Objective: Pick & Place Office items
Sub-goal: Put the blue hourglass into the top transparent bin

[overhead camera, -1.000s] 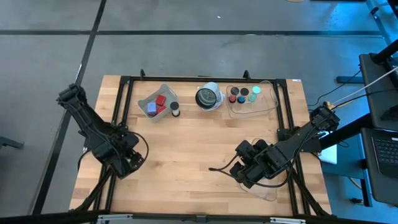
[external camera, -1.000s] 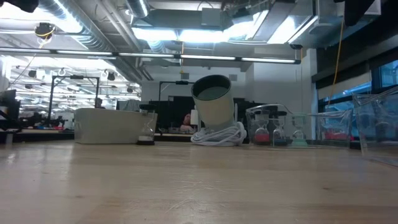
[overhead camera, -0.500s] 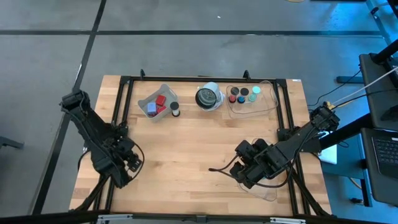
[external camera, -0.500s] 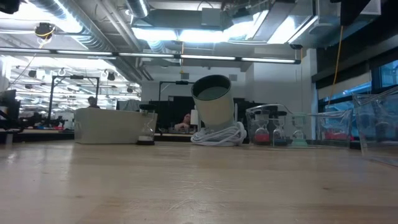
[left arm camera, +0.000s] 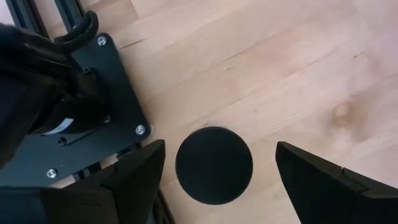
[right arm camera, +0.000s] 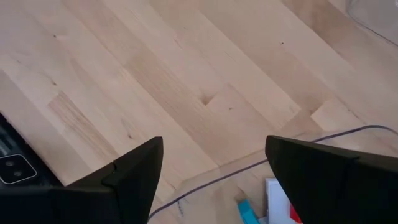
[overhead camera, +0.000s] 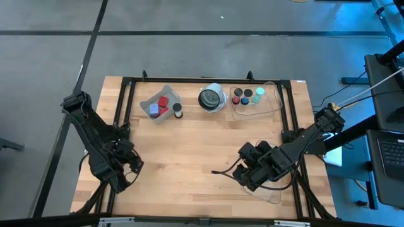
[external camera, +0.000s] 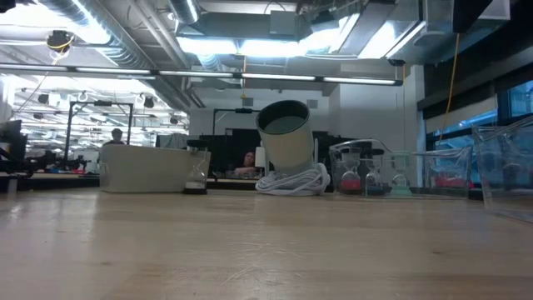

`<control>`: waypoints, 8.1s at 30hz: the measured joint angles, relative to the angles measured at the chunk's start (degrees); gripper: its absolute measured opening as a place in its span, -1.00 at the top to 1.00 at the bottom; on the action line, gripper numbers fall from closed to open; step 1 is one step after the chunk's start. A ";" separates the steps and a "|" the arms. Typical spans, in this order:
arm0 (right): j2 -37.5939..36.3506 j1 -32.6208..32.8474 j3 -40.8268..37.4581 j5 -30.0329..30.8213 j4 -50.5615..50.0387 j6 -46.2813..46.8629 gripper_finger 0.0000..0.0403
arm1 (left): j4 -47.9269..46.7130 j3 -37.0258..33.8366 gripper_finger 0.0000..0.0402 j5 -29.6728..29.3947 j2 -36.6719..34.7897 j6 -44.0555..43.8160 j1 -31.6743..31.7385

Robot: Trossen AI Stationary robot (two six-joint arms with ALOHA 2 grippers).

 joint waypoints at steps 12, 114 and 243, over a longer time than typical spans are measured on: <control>0.00 0.24 0.00 0.00 0.22 0.04 -0.42 | 7.62 -8.19 -0.51 0.26 0.26 -7.06 -1.37; 4.17 -5.40 0.00 21.44 63.21 -77.37 -0.81 | 99.29 4.29 -0.04 -41.38 -2.21 110.21 16.86; -8.14 -47.88 -2.84 4.06 -13.90 -25.03 -0.07 | 94.79 4.29 -0.52 -52.42 -2.39 121.63 20.86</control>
